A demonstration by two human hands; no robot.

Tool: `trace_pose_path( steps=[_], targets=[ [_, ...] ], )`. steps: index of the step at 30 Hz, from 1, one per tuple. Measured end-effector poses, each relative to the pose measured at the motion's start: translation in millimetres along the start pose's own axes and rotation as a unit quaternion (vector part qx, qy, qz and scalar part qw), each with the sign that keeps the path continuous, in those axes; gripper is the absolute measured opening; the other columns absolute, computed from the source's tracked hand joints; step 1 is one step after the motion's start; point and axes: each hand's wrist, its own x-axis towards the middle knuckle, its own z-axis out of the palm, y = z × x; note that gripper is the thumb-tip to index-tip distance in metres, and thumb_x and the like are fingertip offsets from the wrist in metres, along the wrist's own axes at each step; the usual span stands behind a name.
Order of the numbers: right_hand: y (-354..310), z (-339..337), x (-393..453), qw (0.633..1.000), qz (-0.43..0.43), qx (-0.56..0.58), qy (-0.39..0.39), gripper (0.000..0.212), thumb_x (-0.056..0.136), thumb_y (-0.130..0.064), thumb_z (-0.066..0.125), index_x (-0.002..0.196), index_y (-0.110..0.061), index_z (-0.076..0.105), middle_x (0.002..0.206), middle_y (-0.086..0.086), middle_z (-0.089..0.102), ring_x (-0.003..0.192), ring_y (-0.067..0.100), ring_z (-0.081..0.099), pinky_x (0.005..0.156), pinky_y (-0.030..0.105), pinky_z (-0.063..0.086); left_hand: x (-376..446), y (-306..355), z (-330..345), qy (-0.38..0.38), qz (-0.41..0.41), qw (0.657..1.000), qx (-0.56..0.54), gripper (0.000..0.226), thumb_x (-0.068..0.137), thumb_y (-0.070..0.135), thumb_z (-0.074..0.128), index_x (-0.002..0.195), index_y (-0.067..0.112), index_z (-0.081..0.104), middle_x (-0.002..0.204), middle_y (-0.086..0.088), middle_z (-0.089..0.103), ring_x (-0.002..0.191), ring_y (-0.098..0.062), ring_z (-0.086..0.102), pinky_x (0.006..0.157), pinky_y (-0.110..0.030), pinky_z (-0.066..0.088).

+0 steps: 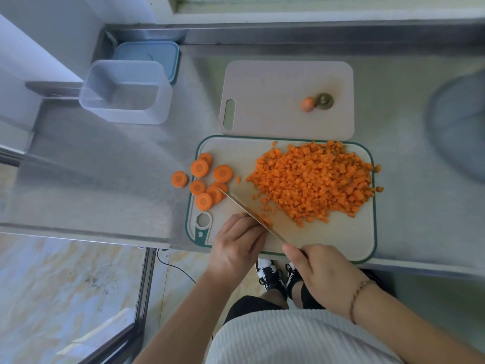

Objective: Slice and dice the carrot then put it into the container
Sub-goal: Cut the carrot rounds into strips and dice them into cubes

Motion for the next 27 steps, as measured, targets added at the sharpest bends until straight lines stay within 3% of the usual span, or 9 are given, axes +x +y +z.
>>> trace_pose_path(
  steps=[6, 9, 12, 16, 20, 24, 27],
  targets=[
    [12.3, -11.2, -16.2, 0.998, 0.015, 0.055, 0.003, 0.065, 0.083, -0.071, 0.020, 0.053, -0.017, 0.040, 0.045, 0.001, 0.044, 0.045, 0.010, 0.043, 0.051, 0.023, 0.038, -6.1, 0.6, -2.1, -0.016, 0.005, 1.000, 0.019, 0.004, 0.091, 0.000, 0.072, 0.092, -0.001, 0.075, 0.100, -0.011, 0.070, 0.094, -0.032, 0.067, 0.086, -0.043, 0.054],
    [25.6, -3.4, -27.3, 0.998, -0.002, 0.068, 0.004, 0.070, 0.088, -0.073, 0.018, 0.055, -0.019, 0.045, 0.056, -0.003, 0.057, 0.058, 0.008, 0.055, 0.069, 0.028, 0.048, -8.5, -1.4, -2.2, -0.015, -0.007, 1.000, 0.015, 0.006, 0.090, 0.000, 0.070, 0.092, 0.001, 0.076, 0.102, -0.008, 0.071, 0.097, -0.031, 0.067, 0.087, -0.042, 0.054],
    [31.7, 5.2, -28.3, 0.999, -0.004, 0.052, -0.006, 0.084, 0.088, -0.078, 0.010, 0.072, -0.014, 0.063, 0.078, 0.001, 0.069, 0.079, 0.012, 0.064, 0.084, 0.035, 0.050, -6.5, -1.8, -2.6, -0.015, -0.006, 1.000, 0.007, 0.006, 0.089, -0.001, 0.072, 0.092, 0.001, 0.077, 0.102, -0.008, 0.072, 0.099, -0.029, 0.067, 0.088, -0.039, 0.055],
    [6.1, 4.5, -11.7, 1.000, 0.011, 0.019, -0.018, 0.069, 0.081, -0.073, 0.011, 0.057, -0.017, 0.043, 0.052, 0.002, 0.049, 0.052, 0.015, 0.048, 0.065, 0.034, 0.046, -4.3, -3.5, -4.4, -0.002, -0.002, 1.000, -0.005, 0.012, 0.094, 0.005, 0.067, 0.090, 0.001, 0.077, 0.101, -0.007, 0.073, 0.100, -0.023, 0.065, 0.091, -0.031, 0.054],
    [-6.2, -2.4, 4.0, 1.000, 0.009, 0.022, -0.004, 0.066, 0.083, -0.071, 0.018, 0.054, -0.015, 0.039, 0.048, 0.000, 0.043, 0.049, 0.016, 0.045, 0.059, 0.036, 0.042, -4.7, -5.3, -6.8, -0.014, 0.011, 1.000, 0.003, 0.006, 0.092, 0.003, 0.071, 0.091, 0.001, 0.077, 0.099, -0.008, 0.073, 0.096, -0.025, 0.064, 0.088, -0.032, 0.054],
    [-2.1, -8.6, -15.8, 0.999, 0.014, 0.045, -0.018, 0.064, 0.083, -0.071, 0.020, 0.054, -0.016, 0.037, 0.045, 0.000, 0.038, 0.045, 0.010, 0.037, 0.053, 0.025, 0.038, -7.4, -7.1, -6.0, 0.006, 0.012, 1.000, 0.021, 0.017, 0.098, 0.012, 0.064, 0.090, 0.005, 0.077, 0.098, -0.004, 0.074, 0.099, -0.023, 0.063, 0.091, -0.032, 0.051],
    [7.9, -6.1, -28.1, 0.998, 0.015, 0.051, -0.018, 0.063, 0.085, -0.069, 0.021, 0.053, -0.017, 0.039, 0.045, -0.005, 0.045, 0.047, 0.009, 0.044, 0.057, 0.020, 0.041, -8.0, -8.0, -3.8, 0.023, 0.006, 1.000, 0.014, 0.021, 0.100, 0.014, 0.061, 0.088, 0.007, 0.076, 0.097, -0.002, 0.075, 0.100, -0.022, 0.064, 0.090, -0.032, 0.050]
  ],
)
